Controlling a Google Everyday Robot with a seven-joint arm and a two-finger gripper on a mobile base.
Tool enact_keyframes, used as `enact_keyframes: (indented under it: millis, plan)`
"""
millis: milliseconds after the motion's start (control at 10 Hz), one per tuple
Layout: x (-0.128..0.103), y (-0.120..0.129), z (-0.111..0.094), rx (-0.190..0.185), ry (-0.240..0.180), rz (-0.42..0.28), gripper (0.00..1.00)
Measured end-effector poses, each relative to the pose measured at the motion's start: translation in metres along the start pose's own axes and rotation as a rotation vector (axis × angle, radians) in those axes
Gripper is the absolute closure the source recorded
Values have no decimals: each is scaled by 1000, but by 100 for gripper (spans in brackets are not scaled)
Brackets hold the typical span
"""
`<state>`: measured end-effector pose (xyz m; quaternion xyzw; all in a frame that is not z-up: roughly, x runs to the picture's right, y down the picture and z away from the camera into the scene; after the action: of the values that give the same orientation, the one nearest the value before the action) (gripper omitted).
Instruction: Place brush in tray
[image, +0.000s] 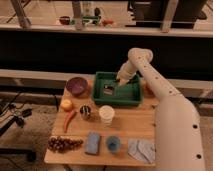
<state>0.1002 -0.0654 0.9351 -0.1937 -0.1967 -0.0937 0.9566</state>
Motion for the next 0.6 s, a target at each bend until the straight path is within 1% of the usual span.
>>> enact_keyframes:
  millis: [200, 500, 600]
  plan:
    - [-4, -12, 6, 5, -6, -15, 81]
    - [0, -13, 12, -4, -5, -14, 80]
    - [0, -13, 12, -4, -5, -14, 77]
